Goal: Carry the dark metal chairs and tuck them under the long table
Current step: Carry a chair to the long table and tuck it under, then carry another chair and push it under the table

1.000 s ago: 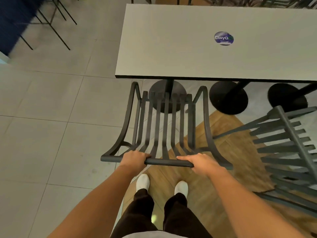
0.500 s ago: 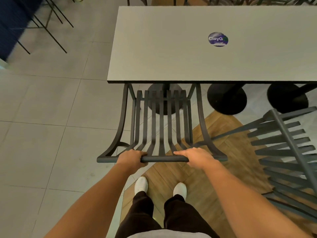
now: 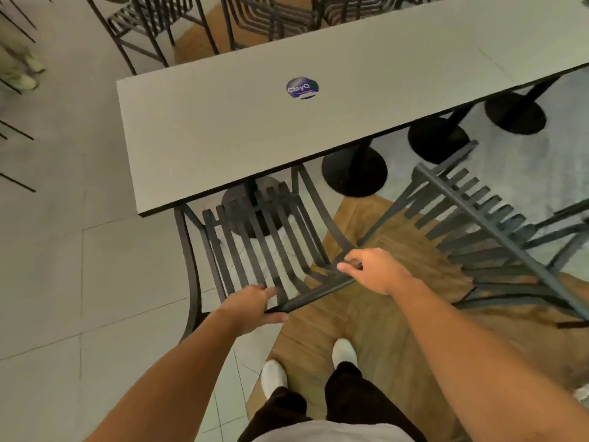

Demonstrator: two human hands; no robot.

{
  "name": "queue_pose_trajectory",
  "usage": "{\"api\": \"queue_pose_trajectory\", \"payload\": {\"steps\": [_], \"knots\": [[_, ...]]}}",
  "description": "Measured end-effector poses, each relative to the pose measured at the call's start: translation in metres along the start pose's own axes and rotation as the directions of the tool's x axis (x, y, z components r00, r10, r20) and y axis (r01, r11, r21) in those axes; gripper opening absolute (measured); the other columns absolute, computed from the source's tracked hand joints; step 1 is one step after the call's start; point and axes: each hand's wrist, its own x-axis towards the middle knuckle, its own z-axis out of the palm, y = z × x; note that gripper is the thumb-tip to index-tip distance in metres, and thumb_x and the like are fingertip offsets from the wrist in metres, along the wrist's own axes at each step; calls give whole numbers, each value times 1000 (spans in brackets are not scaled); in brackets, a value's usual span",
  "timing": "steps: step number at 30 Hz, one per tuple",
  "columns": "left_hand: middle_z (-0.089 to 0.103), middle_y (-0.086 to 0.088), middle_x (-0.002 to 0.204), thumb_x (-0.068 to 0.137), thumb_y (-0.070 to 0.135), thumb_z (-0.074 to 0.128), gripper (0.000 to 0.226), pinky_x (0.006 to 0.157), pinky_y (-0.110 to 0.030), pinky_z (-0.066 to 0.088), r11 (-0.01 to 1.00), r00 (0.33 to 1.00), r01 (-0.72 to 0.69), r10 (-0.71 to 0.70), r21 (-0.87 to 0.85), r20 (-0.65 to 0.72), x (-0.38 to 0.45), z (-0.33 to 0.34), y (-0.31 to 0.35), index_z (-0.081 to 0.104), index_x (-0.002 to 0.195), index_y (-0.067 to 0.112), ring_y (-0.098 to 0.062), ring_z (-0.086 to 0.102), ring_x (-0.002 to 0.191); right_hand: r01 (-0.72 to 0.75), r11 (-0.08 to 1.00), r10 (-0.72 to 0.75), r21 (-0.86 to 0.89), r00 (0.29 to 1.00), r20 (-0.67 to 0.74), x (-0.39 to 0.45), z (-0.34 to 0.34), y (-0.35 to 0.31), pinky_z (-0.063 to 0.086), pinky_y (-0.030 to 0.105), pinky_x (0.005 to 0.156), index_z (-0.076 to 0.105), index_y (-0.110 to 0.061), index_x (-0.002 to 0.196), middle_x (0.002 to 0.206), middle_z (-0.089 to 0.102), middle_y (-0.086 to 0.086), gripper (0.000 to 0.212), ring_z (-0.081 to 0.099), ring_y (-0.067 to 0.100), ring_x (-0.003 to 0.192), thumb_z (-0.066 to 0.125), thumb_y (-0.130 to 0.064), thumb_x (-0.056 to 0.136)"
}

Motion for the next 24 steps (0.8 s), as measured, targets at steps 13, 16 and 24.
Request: {"api": "queue_pose_trajectory", "payload": {"steps": [13, 16, 24], "knots": [[65, 6, 114, 103, 61, 45, 47, 88, -38, 54, 881, 903, -397, 425, 256, -59, 62, -89, 174, 65, 129, 27, -19, 64, 101, -451, 890, 456, 68, 874, -171, -113, -42, 147, 52, 44, 93, 67, -14, 112, 112, 69, 11, 36, 61, 32, 112, 41, -40, 109], [67, 7, 113, 102, 63, 43, 49, 90, -40, 54, 860, 890, -429, 455, 275, -34, 80, -94, 224, 64, 129, 29, -19, 64, 104, -500, 859, 512, 111, 844, -157, -130, -56, 189, 52, 44, 94, 67, -12, 117, 117, 69, 13, 38, 63, 34, 112, 41, -40, 109], [66, 2, 128, 103, 63, 43, 56, 94, -37, 52, 860, 907, -413, 420, 299, 43, 141, -91, 335, 56, 144, 28, -21, 63, 113, -513, 851, 525, 113, 834, -169, -147, -97, 299, 50, 38, 79, 64, -16, 121, 93, 64, 6, 36, 65, 31, 101, 40, -40, 110]]}}
